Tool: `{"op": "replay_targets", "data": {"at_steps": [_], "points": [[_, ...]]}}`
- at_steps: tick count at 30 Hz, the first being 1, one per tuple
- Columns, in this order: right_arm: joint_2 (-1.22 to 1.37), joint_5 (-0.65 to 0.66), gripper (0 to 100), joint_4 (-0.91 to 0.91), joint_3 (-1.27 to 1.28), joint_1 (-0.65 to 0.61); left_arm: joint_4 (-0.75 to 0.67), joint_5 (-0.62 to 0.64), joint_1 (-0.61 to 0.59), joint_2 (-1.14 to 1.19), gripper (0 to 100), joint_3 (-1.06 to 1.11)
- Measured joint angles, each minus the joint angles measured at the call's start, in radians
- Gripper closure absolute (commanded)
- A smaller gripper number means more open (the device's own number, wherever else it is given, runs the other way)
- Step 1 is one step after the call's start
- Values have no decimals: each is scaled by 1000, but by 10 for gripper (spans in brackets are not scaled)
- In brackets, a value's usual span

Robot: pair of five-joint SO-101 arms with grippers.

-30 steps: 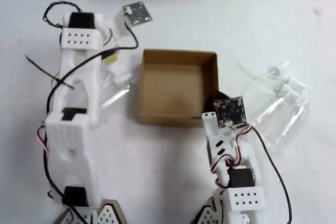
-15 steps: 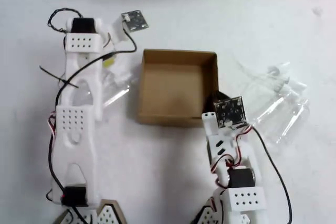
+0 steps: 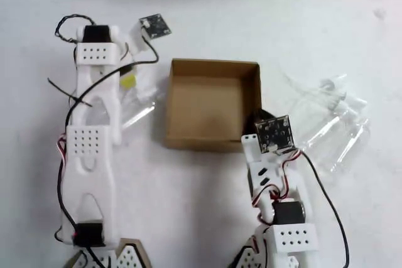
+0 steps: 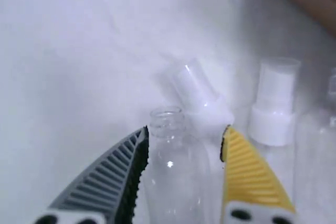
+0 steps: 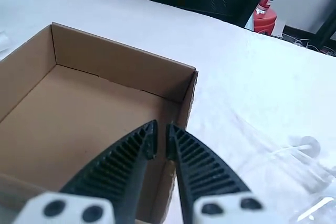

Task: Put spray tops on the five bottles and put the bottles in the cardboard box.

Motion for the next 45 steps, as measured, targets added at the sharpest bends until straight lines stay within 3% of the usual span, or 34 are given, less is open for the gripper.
{"op": "replay_targets", "data": {"at_steps": [8, 24, 27, 30, 45], "points": [[0, 0, 981, 0, 0, 0, -18, 3, 5, 0, 782, -75], [0, 0, 981, 0, 0, 0, -101, 3, 8, 41, 783, -28], [0, 0, 981, 0, 0, 0, -103, -17, 8, 49, 818, -29], [0, 0, 981, 0, 0, 0, -103, -29, 6, 55, 854, -32], [0, 0, 981, 0, 0, 0, -20, -92, 8, 106, 801, -25]]}}
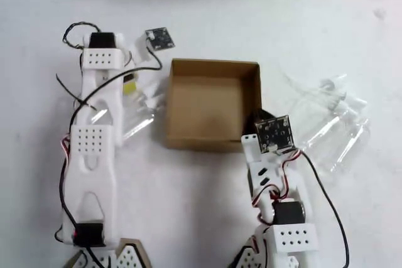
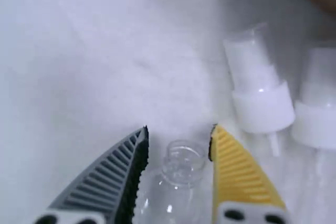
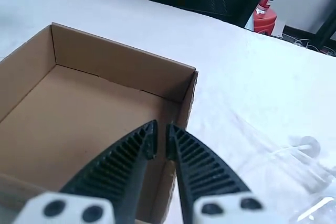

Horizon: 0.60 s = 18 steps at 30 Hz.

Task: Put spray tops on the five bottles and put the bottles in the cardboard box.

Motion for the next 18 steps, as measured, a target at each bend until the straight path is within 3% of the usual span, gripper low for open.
{"op": "replay_targets", "data": {"at_steps": [18], "points": [[0, 0, 981, 0, 0, 0, 106, -104, 2, 0, 803, -34]]}}
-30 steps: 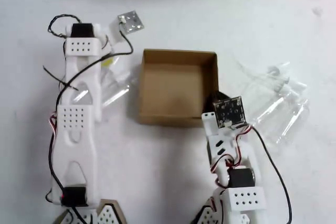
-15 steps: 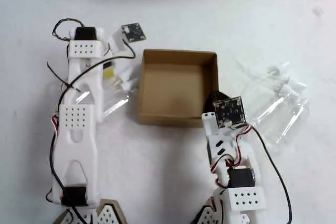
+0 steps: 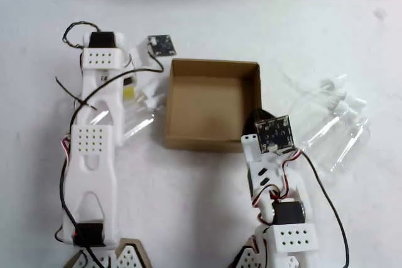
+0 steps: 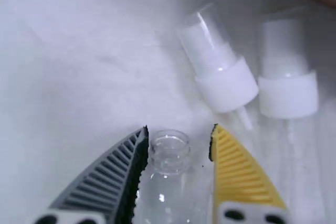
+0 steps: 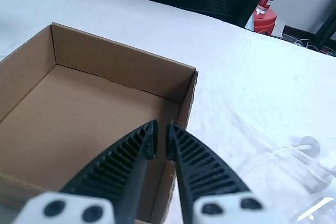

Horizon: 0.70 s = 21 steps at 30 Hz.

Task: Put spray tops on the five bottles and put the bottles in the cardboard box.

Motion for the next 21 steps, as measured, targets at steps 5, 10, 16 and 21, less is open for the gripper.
{"op": "replay_targets", "data": {"at_steps": [5, 10, 16, 21], "points": [[0, 0, 981, 0, 0, 0, 11, 0, 0, 0, 801, -5], [0, 0, 981, 0, 0, 0, 11, 0, 0, 0, 810, -5], [0, 0, 981, 0, 0, 0, 11, -6, 0, 0, 985, -5], [0, 0, 981, 0, 0, 0, 40, 14, 28, 2, 972, -150]]}}
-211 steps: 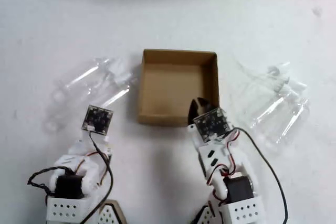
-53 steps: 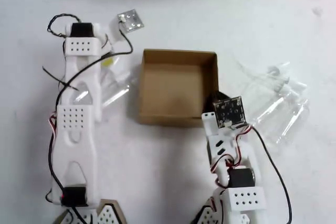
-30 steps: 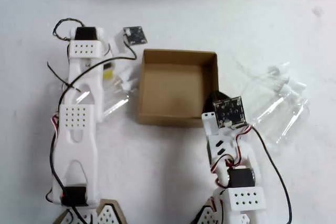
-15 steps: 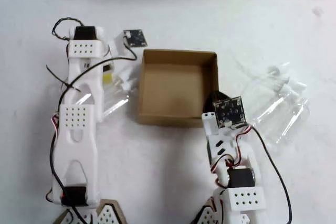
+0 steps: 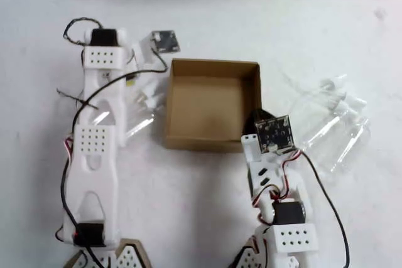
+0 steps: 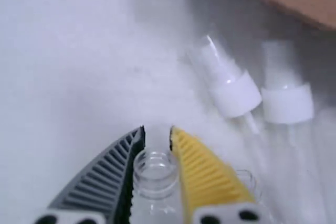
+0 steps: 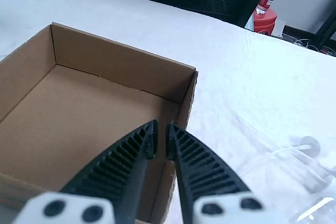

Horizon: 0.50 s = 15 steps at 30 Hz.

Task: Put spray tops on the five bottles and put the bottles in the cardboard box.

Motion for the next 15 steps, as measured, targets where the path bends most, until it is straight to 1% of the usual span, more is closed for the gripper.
{"op": "replay_targets", "data": {"at_steps": [2, 5, 9, 15], "points": [[0, 0, 981, 0, 0, 0, 8, 64, 9, -2, 979, -74], [0, 0, 981, 0, 0, 0, 9, 147, 29, -55, 980, -64], [0, 0, 981, 0, 0, 0, 9, 275, 69, -242, 980, 8], [0, 0, 981, 0, 0, 0, 9, 574, 166, -554, 980, 121]]}}
